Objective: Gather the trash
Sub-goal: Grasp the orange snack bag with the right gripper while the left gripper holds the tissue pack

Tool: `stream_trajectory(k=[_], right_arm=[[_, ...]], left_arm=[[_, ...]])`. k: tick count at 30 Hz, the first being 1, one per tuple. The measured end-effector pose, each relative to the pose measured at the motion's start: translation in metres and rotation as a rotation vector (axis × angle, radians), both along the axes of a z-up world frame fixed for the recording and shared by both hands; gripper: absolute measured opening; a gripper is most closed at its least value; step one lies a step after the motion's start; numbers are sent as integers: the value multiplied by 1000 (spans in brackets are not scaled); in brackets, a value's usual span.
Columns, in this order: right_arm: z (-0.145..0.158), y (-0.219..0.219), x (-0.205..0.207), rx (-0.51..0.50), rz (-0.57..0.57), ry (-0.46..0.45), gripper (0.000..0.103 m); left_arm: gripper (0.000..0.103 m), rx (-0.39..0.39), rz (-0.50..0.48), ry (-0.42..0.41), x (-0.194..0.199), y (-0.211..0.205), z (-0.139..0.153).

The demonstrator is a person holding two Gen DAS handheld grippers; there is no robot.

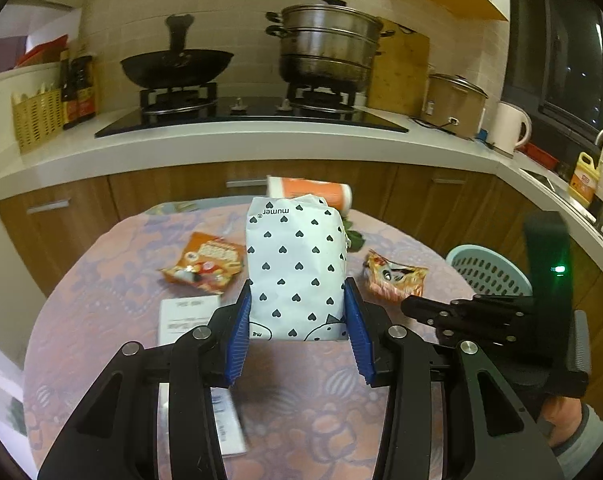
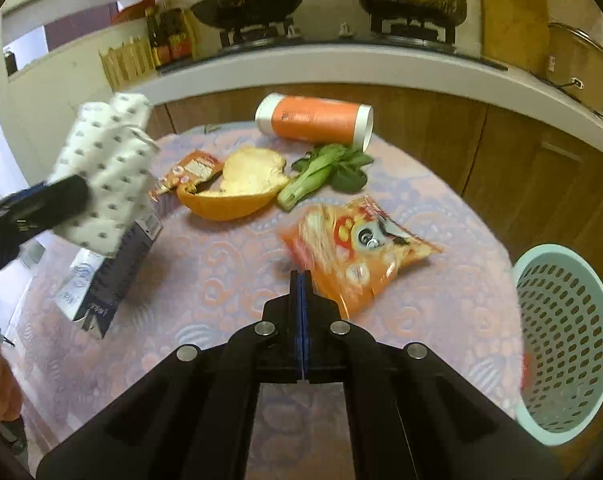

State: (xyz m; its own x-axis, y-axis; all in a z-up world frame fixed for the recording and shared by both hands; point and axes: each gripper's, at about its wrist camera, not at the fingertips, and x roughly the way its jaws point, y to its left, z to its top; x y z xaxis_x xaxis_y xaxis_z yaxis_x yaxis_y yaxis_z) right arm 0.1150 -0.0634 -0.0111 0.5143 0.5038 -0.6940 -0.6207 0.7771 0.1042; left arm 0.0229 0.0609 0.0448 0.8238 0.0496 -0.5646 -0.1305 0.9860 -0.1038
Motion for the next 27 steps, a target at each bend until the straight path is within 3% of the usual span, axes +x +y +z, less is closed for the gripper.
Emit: stream_trajectory(k=[6,7,9,10,11,13,20,24,27], right_arm=[[0,-8,0,-39,19,9,0],[-2,-6,4,-43,22,31,5],[-7,-3,12,-37,17,76,33],[-8,-5,15,-20,-9,87,72],[-6,-9,15,5,-30,67,85],[-2,-12,15,26,-49,41,85],[-13,-6,47,10,-152,115,87],[-31,20,58,-53,-149,161,87],[-35,35,55,-144,-179,93,87]], left_arm=[[41,-4,-5,14,3,-4,-6],[41,-7,-2,18,3,-3,-8],[41,-10,3,22,2,0,-9],[41,-10,5,23,2,1,-10],[41,-10,7,23,2,3,-10],[41,-11,10,23,1,5,-10],[41,-27,17,20,2,11,-11],[41,-29,16,28,4,10,-13],[41,-26,19,38,7,10,-14]])
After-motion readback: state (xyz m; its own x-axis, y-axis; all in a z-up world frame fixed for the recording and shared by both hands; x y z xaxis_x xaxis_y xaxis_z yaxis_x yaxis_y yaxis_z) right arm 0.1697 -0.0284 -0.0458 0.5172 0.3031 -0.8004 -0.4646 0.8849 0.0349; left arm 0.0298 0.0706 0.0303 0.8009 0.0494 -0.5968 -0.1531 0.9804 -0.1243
